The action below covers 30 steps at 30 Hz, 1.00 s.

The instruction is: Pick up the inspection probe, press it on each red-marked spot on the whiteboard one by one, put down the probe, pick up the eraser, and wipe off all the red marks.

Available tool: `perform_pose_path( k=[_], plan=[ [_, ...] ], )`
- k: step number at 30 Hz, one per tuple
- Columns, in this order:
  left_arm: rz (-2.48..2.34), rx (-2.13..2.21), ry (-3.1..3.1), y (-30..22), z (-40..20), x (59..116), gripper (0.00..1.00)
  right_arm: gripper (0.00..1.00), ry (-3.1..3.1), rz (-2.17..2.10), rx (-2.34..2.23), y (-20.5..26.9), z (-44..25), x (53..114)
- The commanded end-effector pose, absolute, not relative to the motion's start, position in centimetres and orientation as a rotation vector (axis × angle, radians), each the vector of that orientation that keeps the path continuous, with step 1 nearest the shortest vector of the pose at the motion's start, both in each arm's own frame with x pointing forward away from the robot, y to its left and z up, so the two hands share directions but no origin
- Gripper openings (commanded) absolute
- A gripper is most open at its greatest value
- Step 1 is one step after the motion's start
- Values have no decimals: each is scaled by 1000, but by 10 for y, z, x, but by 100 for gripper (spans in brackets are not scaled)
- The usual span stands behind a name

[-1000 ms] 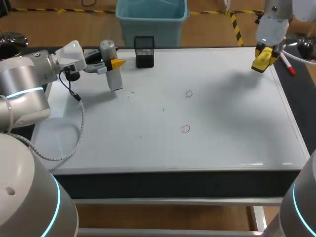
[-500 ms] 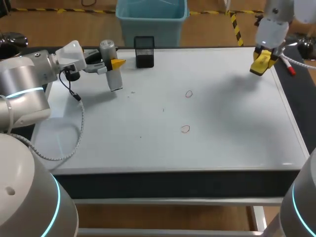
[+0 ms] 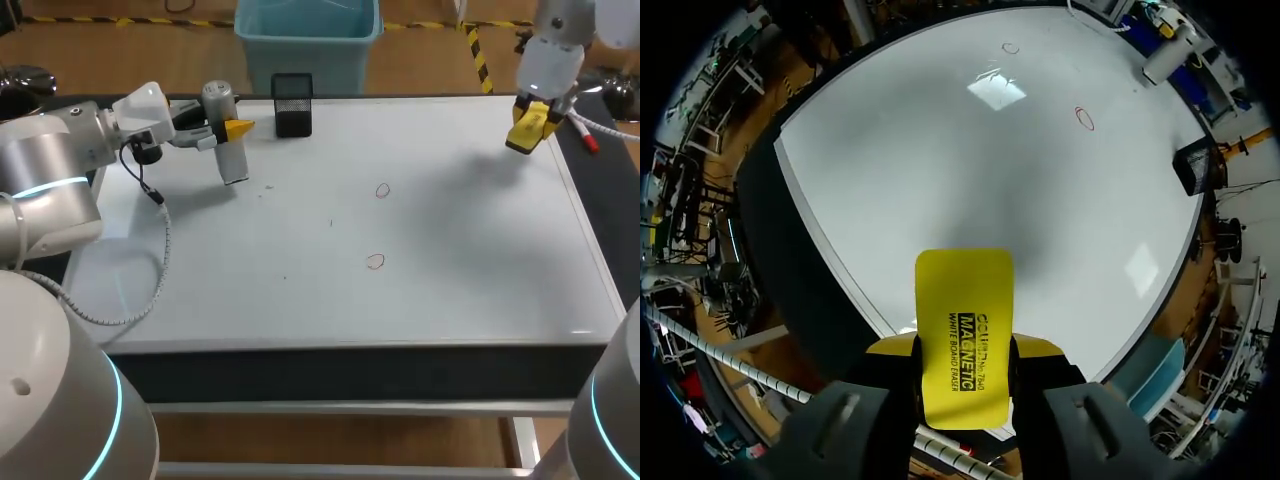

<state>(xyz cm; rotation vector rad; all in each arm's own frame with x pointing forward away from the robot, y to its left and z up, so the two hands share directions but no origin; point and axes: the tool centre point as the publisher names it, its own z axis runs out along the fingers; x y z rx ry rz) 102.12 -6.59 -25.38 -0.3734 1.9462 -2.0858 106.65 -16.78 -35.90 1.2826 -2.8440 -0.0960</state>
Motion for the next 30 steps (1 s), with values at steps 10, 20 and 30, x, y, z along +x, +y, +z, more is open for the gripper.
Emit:
perform_pose_path(
  k=[10,20,30],
  plan=[
    [-2205,-106,2057,-162,-231,1032,0,0,-2842,-93,1286,-169,-357,1066],
    [-2324,61,2107,-239,-234,1041,0,0,-2842,-93,1286,-169,-357,1066],
    [-2388,118,2127,-293,-238,1023,0,0,-2842,-93,1286,-169,-357,1066]
  ],
)
